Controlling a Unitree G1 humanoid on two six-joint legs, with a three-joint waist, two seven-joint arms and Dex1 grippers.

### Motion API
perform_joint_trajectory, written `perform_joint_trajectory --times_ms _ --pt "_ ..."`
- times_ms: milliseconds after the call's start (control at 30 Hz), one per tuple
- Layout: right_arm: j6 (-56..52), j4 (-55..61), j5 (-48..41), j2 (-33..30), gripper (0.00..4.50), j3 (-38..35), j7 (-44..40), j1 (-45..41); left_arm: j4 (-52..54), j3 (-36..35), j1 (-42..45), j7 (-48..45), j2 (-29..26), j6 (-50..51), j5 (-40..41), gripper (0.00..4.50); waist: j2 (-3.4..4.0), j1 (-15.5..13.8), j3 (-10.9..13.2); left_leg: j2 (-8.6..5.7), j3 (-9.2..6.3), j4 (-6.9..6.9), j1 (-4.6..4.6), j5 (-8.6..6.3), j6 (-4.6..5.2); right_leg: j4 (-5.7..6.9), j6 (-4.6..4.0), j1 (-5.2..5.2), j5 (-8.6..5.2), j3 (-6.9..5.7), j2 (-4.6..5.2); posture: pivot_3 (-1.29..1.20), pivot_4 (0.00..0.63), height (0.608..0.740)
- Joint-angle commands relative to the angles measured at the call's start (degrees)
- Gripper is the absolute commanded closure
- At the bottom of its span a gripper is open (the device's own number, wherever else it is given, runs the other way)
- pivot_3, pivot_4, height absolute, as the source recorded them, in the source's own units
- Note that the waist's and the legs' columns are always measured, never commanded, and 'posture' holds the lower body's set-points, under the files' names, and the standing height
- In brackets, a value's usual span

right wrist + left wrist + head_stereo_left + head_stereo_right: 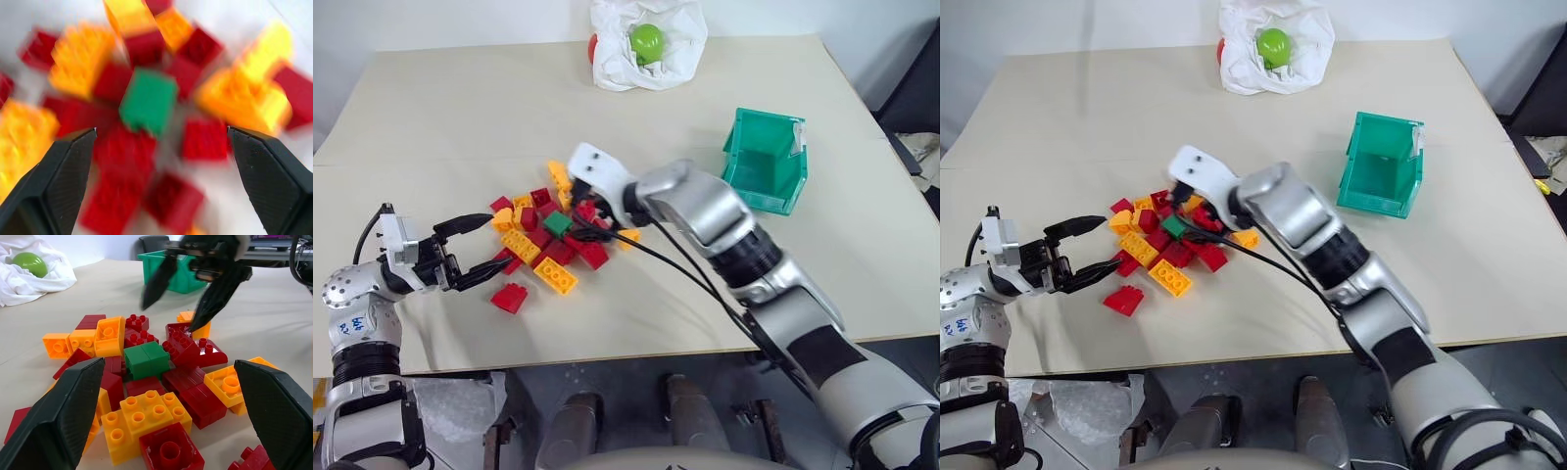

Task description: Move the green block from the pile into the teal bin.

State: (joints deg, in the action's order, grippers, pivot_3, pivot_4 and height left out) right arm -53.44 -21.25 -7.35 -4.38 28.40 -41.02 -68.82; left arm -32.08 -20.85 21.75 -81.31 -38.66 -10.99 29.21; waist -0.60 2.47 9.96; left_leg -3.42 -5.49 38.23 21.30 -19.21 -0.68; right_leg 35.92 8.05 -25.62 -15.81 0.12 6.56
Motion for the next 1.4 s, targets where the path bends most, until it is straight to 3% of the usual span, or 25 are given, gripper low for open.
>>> perform_joint_trajectory --times_ms 33,167,400,500,733,800,1033,1200,1333,1400 --pt "3.26 -8.94 1.46 5.50 0.06 -1.64 1.74 -3.63 3.40 -1.79 -1.52 1.21 -0.43 0.32 1.89 0.00 0.00 0.31 0.00 -0.01 0.00 0.00 -0.01 0.00 0.00 0.02 -0.01 0.01 0.01 0.00 0.00 0.00 0.150 0.740" --pt "6.27 -16.67 3.31 10.67 0.06 -0.68 1.54 -4.76 6.68 -2.65 -4.01 2.62 -0.10 1.04 2.72 0.00 0.00 1.23 0.00 -0.01 -0.03 -0.03 -0.02 0.00 0.00 0.05 -0.02 0.01 0.01 0.01 0.00 0.00 0.150 0.740" --pt "9.73 -23.92 5.64 14.45 0.06 -2.72 2.97 -5.64 9.06 -3.34 -6.14 3.89 -0.50 1.39 3.25 0.00 0.02 2.28 0.01 0.02 -0.03 -0.05 -0.03 0.00 -0.02 0.05 -0.03 0.00 0.00 0.02 -0.01 0.00 0.150 0.740" --pt "11.15 -24.62 5.92 14.94 0.66 -3.95 3.28 -5.72 9.07 -3.22 -6.15 4.10 -0.63 1.36 3.33 0.00 0.02 2.31 0.01 0.02 -0.03 -0.05 -0.05 0.01 -0.04 0.05 -0.03 0.00 0.00 0.02 0.00 0.00 0.150 0.740" --pt "9.26 -16.88 2.72 12.65 2.94 -9.18 1.61 -4.64 9.83 -2.24 -5.88 4.51 0.07 1.85 3.48 0.00 0.04 2.44 0.02 0.03 -0.03 -0.06 -0.04 0.01 -0.04 0.05 -0.03 -0.01 0.00 0.03 -0.01 0.00 0.150 0.740" --pt "7.73 -11.94 1.87 11.06 3.05 -10.13 0.86 -3.10 9.98 -1.80 -5.62 4.52 0.35 2.11 3.42 0.00 0.04 2.39 0.02 0.04 -0.03 -0.07 -0.03 0.01 -0.05 0.03 -0.03 -0.01 0.00 0.03 -0.01 0.00 0.150 0.740" --pt "5.04 9.23 0.09 2.21 3.05 -10.39 -2.11 5.97 10.75 0.85 -3.32 4.82 2.54 3.17 2.73 0.00 0.01 1.79 0.00 -0.04 -0.05 -0.02 -0.01 -0.01 -0.01 0.03 -0.03 0.01 0.00 0.03 0.03 0.00 0.150 0.740" --pt "5.40 17.52 -0.36 -3.27 3.05 -10.21 -3.00 10.73 11.26 2.94 -1.93 4.40 3.78 3.66 2.58 0.00 0.00 1.77 0.00 0.00 0.00 -0.01 -0.01 0.00 -0.02 0.01 -0.03 0.00 0.00 0.03 0.00 0.00 0.150 0.740" --pt "5.13 29.82 1.71 -22.58 3.05 -13.06 -7.90 20.09 13.50 10.88 3.18 4.32 8.95 4.95 0.11 0.00 0.00 0.08 0.00 -0.03 0.00 0.05 0.01 -0.01 -0.01 -0.02 -0.02 0.06 0.00 -0.01 0.01 0.00 0.150 0.740" --pt "3.74 33.67 1.58 -28.89 3.05 -14.84 -8.24 22.39 13.69 12.96 5.28 5.31 10.69 5.38 -0.97 0.00 0.00 -1.45 0.00 -0.23 -0.11 0.16 0.07 -0.04 0.14 -0.08 0.02 0.13 0.03 -0.02 0.12 0.00 0.150 0.740"
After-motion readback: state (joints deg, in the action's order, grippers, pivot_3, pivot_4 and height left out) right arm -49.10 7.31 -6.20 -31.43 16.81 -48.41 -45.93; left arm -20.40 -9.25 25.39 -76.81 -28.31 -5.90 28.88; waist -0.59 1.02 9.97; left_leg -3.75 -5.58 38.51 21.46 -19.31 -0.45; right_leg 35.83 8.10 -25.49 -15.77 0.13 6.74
